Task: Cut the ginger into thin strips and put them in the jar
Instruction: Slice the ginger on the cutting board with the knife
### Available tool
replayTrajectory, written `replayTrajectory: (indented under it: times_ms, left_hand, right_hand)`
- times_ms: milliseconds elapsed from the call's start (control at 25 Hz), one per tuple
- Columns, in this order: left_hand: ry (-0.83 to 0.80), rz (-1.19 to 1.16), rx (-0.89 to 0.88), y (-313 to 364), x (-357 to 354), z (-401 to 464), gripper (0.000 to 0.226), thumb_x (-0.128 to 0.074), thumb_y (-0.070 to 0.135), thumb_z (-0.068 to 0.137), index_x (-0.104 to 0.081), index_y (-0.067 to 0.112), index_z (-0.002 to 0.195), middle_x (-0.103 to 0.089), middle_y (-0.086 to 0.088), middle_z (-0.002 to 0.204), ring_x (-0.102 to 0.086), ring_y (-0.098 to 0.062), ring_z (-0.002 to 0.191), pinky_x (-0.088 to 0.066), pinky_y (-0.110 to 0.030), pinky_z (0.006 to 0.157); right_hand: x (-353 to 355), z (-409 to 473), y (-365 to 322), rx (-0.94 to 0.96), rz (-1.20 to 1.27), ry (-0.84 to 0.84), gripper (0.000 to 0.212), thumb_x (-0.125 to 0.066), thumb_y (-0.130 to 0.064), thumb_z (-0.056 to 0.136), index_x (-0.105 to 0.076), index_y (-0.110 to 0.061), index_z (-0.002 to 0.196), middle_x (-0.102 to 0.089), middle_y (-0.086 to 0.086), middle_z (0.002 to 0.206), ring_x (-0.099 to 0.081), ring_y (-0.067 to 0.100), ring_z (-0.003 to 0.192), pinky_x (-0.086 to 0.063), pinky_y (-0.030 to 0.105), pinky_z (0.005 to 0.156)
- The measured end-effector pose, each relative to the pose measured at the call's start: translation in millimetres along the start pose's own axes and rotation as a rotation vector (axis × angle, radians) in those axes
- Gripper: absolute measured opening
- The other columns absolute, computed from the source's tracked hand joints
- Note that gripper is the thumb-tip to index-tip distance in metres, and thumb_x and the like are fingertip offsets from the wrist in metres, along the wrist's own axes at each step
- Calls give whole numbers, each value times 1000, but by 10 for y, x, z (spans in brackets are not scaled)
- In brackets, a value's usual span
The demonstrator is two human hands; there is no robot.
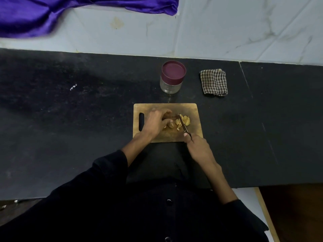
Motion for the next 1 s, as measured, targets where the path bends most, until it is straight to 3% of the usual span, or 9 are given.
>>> replayTrajectory:
  times_ms: [120,240,360,560,680,800,1000]
  left_hand:
    - [-11,143,-112,112,11,-3,43,-62,5,87,-61,24,125,-53,-3,131,-44,-19,123,-34,-35,107]
    - [-86,247,-200,224,5,17,44,-60,5,88,-62,29,125,-45,-5,136,-38,-22,128,-33,-42,107]
    - [-169,309,-199,236,-6,66,45,-62,6,87,-61,31,125,-39,-4,142,-34,-22,131,-32,-41,108]
    - [-262,353,-159,265,14,172,49,-59,2,87,-61,32,125,-35,-3,145,-34,-22,129,-31,-41,109]
    - [-277,344,-134,247,32,232,54,-55,-3,87,-58,29,129,-37,-3,143,-36,-22,127,-33,-40,108]
    - [-165,241,-99,180,76,236,58,-48,-10,85,-54,22,134,-46,-5,135,-43,-22,120,-40,-36,103]
    - [-67,122,-100,-6,79,61,30,-59,4,90,-67,15,117,-65,-3,120,-56,-15,116,-38,-34,108]
  right_hand:
    - [26,1,9,6,-85,38,42,-32,-47,105,-59,-15,112,-60,5,93,-59,26,90,-47,40,77]
    - [39,-8,21,23,-108,66,41,-34,-49,103,-59,-17,114,-63,7,96,-62,29,94,-51,44,81]
    - [84,-19,13,50,-132,100,39,-37,-47,103,-59,-19,117,-60,3,92,-62,27,94,-49,41,78]
    - [95,-24,23,56,-162,94,39,-39,-48,102,-57,-21,124,-65,6,97,-64,27,93,-54,47,82]
    - [113,-26,44,64,-155,101,38,-40,-48,102,-56,-22,124,-64,4,96,-64,26,92,-53,43,78]
    - [127,-12,79,57,-99,103,37,-39,-47,103,-57,-21,122,-64,4,98,-63,27,93,-50,42,78]
    - [62,24,82,61,20,37,34,-37,-40,104,-57,-17,119,-65,11,93,-65,31,87,-55,52,79]
Point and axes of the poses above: each hand's wrist, its own z-axis towards the middle knuckle, its own x-axis out of the back of the hand, y = z × x, the point moved 3 cm from there along z, towards the middle knuckle
